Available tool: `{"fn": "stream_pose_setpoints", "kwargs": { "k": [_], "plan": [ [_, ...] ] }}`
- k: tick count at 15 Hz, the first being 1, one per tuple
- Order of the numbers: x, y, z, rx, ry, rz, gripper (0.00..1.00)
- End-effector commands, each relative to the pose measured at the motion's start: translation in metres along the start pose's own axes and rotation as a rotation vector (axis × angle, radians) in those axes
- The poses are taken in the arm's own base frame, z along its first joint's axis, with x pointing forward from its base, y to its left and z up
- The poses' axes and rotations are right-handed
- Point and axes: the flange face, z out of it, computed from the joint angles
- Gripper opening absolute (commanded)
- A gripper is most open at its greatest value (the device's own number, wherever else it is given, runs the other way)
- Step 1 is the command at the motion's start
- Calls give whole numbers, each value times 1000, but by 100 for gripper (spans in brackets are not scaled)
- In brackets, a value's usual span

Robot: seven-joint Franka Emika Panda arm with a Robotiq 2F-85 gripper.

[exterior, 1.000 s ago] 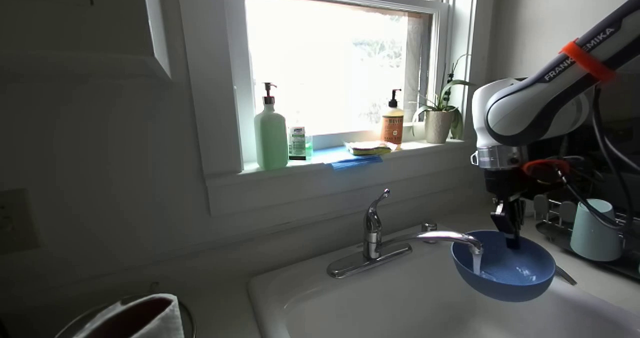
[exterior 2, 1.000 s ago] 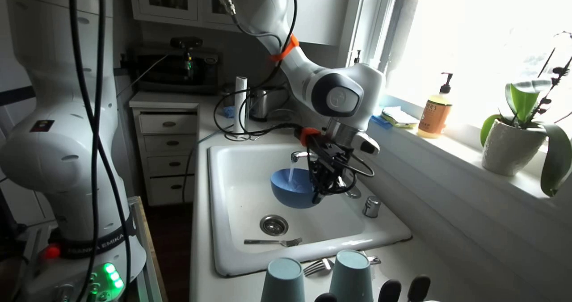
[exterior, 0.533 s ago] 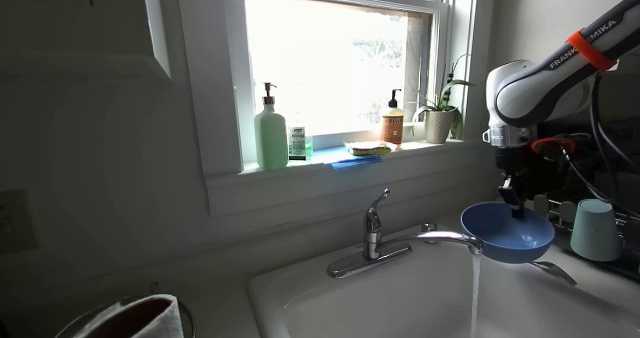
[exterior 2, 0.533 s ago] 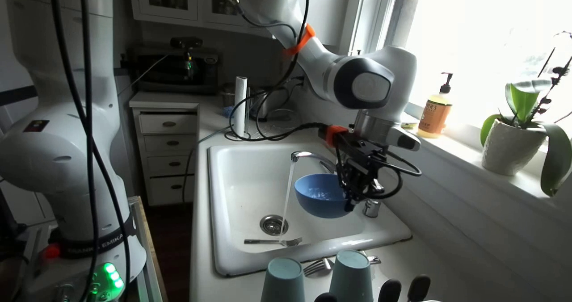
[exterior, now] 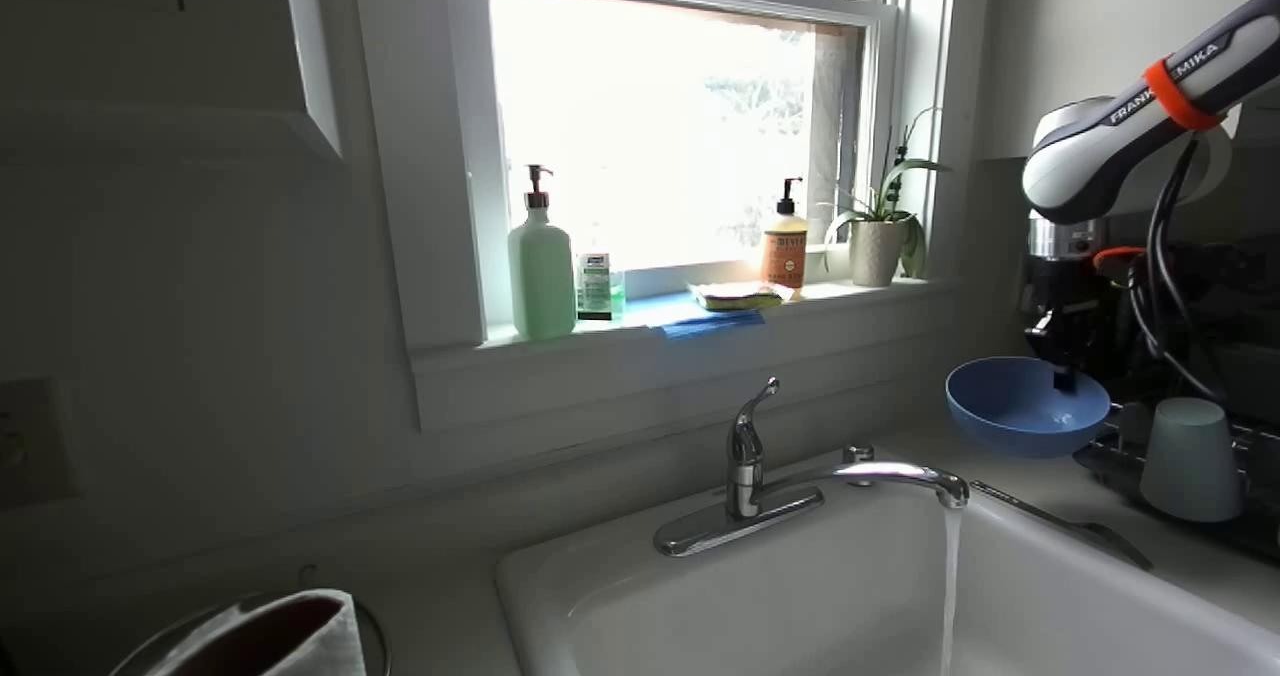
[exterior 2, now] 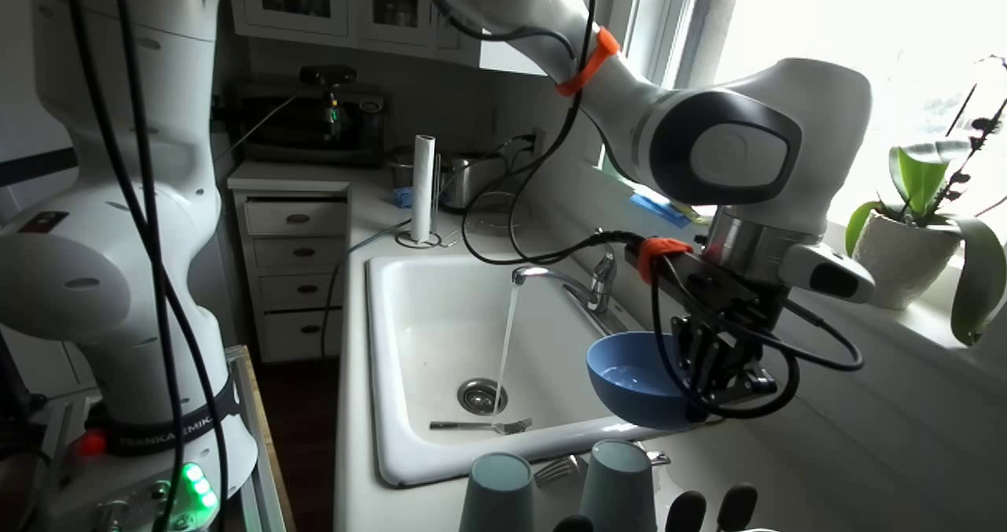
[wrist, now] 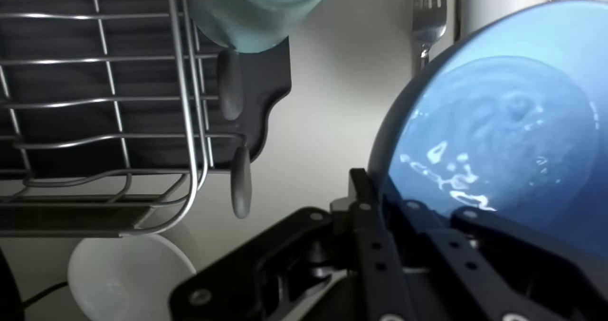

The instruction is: Open the tap, pick up the blue bowl and fetch some water in the blue bowl, put the blue bowl on the kitchen counter

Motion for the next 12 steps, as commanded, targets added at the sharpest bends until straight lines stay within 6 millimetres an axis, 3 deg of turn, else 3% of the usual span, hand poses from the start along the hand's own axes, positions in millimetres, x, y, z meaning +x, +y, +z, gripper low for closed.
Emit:
{"fn": "stream_pose_setpoints", "kwargs": {
  "k": [1,5,6,7,12],
  "plan": [
    [29,12,8,40,21,145,1],
    [53,7,29,27,11,231,1],
    [56,3,32,26,-1,225,1],
    [42,6,29,16,-3,197,4],
    [59,7,45,21,-13,243,1]
  ]
}}
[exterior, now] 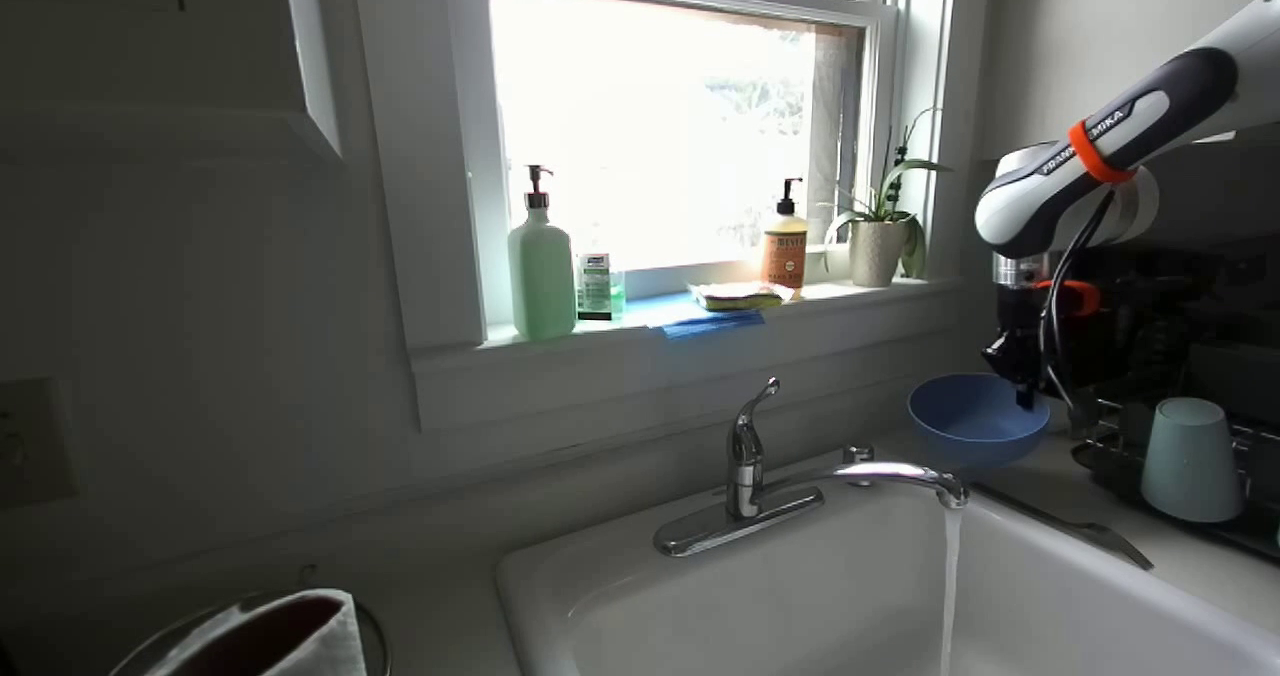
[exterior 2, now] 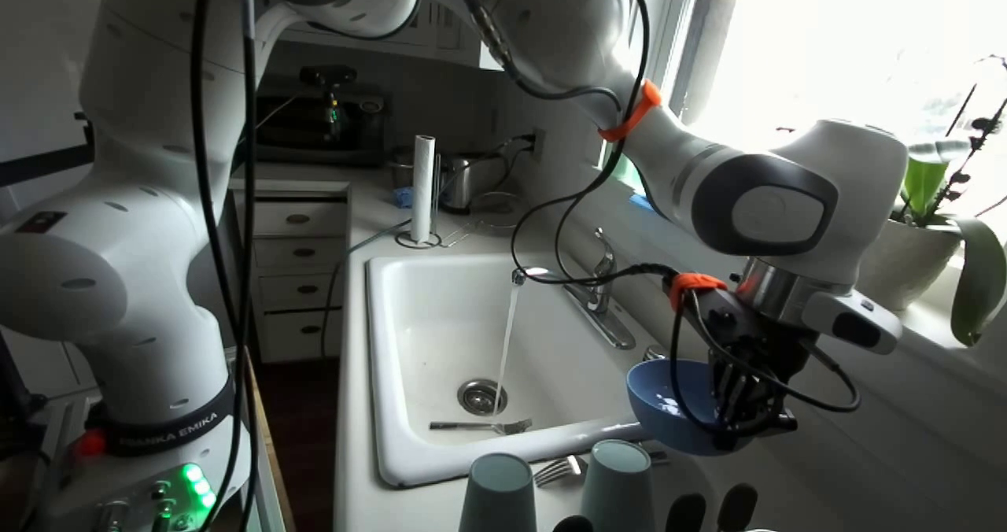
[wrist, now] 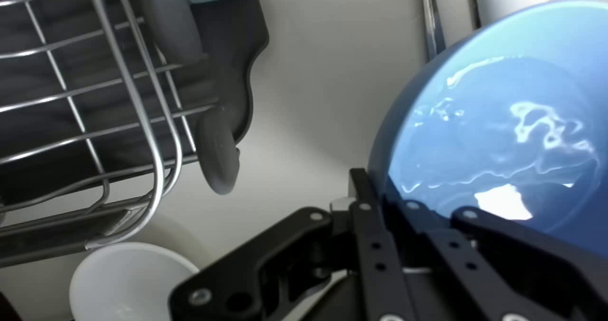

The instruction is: Open the tap, pick up the blue bowl and fetch some water in the blue bowl, put the blue bowl on the kitchen counter

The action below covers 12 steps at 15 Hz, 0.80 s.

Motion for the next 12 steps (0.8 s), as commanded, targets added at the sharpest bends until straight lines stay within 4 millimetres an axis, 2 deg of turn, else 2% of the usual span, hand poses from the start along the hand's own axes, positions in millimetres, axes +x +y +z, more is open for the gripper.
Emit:
{"fn": "stream_pose_setpoints", "kwargs": {
  "k": [1,5,10,11,12],
  "plan": [
    [16,7,11,26,-9,70,1],
    [28,13,34,71,-23,135,1],
    [46,23,51,71,-22,179,1],
    [49,24,54,64,-18,185,29],
    [50,24,53,61,-15,186,30]
  ]
}}
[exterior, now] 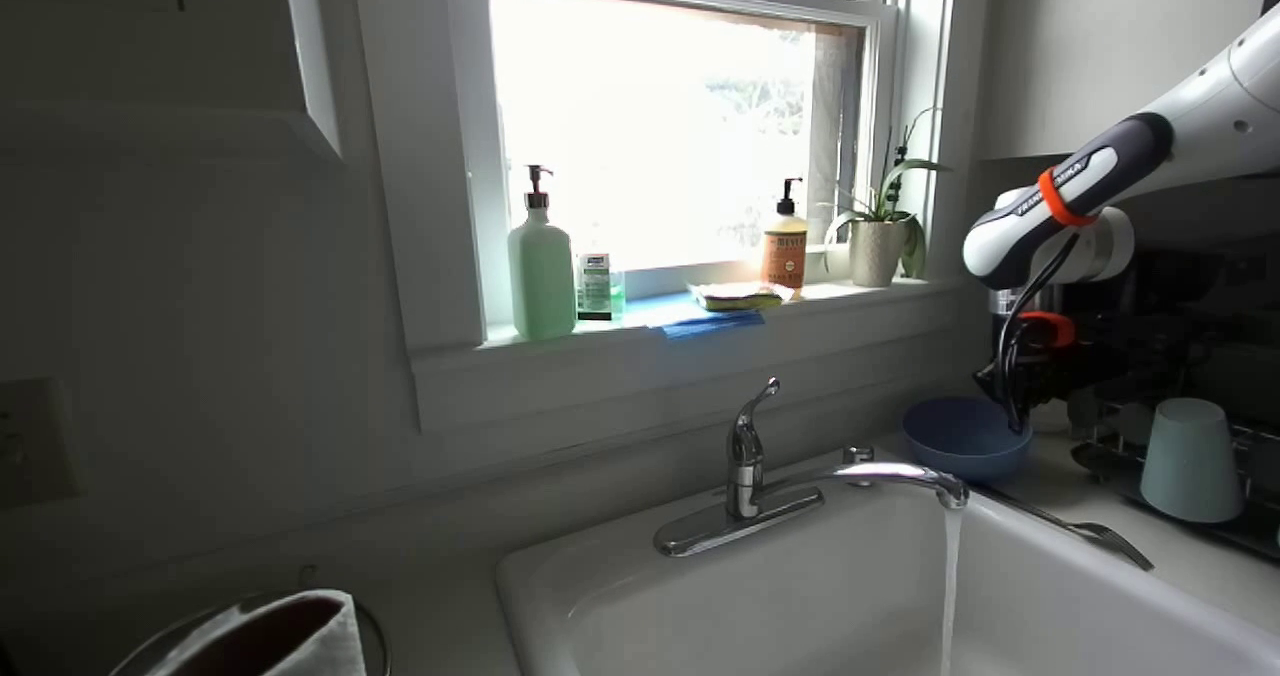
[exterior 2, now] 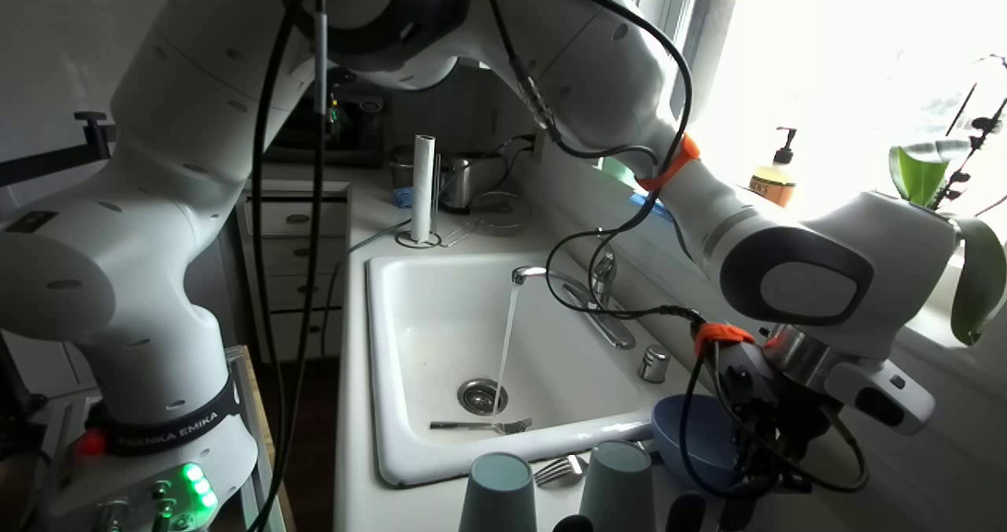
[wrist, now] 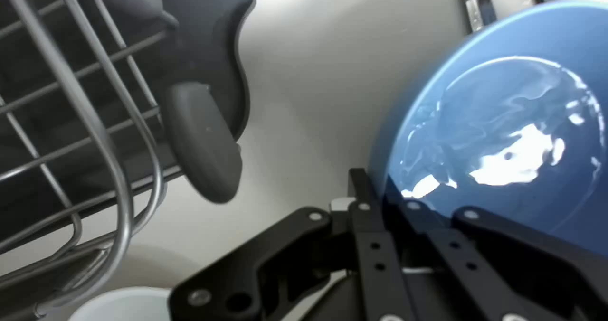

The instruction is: Open the tap, pick up the blue bowl and fetch some water in the blue bowl, put the blue bowl on the kitchen counter

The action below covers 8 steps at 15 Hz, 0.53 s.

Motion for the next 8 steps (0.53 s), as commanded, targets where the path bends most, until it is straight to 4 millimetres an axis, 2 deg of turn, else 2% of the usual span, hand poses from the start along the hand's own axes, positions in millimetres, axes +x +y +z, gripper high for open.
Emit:
{"fn": "stream_pose_setpoints", "kwargs": {
  "k": [1,6,8],
  "plan": [
    [16,-1,-2,24,20,32,36],
    [2,-11,-34,42,55,-5,71],
    [-13,-14,-53,41,68,-40,85]
  ]
}}
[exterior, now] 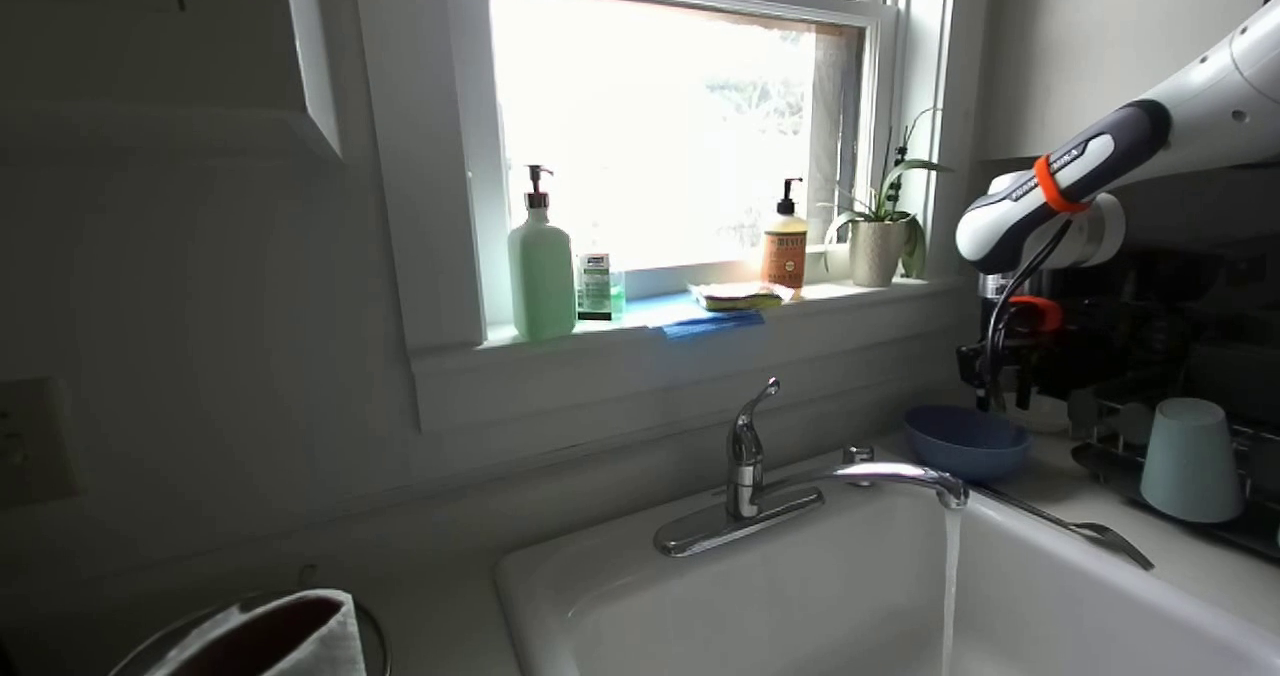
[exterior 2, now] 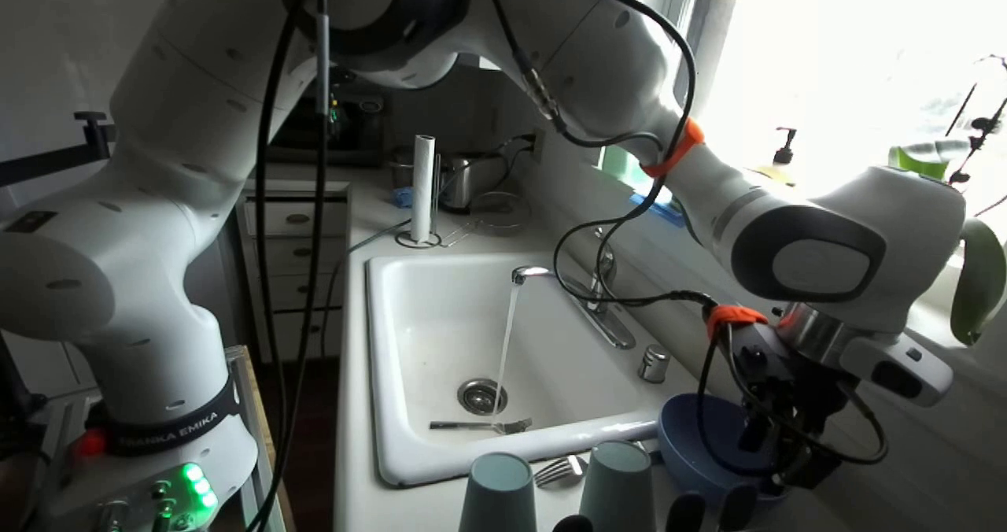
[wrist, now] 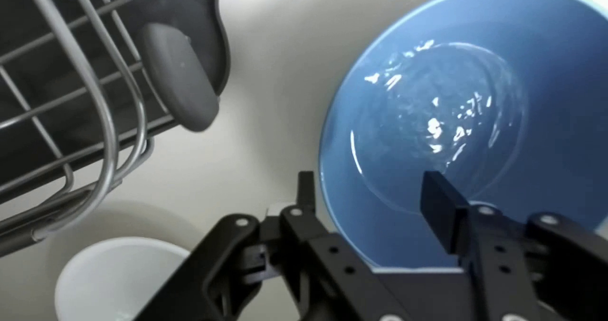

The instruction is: Open the tap, pick up the blue bowl and fetch some water in the blue bowl, put the blue bowl on the kitchen counter

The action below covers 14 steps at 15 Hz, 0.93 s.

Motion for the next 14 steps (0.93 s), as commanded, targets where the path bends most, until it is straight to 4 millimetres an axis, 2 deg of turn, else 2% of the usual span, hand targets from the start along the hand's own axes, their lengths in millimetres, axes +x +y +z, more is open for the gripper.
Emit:
{"fn": "stream_pose_setpoints", "kwargs": {
  "k": [1,2,8,12,13,14],
  "plan": [
    [-27,-6,-39,27,22,-51,92],
    [-36,-7,-49,26,35,-70,99],
    [-98,-6,-105,-3,94,-170,100],
    [-128,-10,-128,-28,128,-225,100],
    [-103,-11,-121,-19,99,-193,100],
    [-108,-11,-125,-17,104,-196,100]
  ]
}}
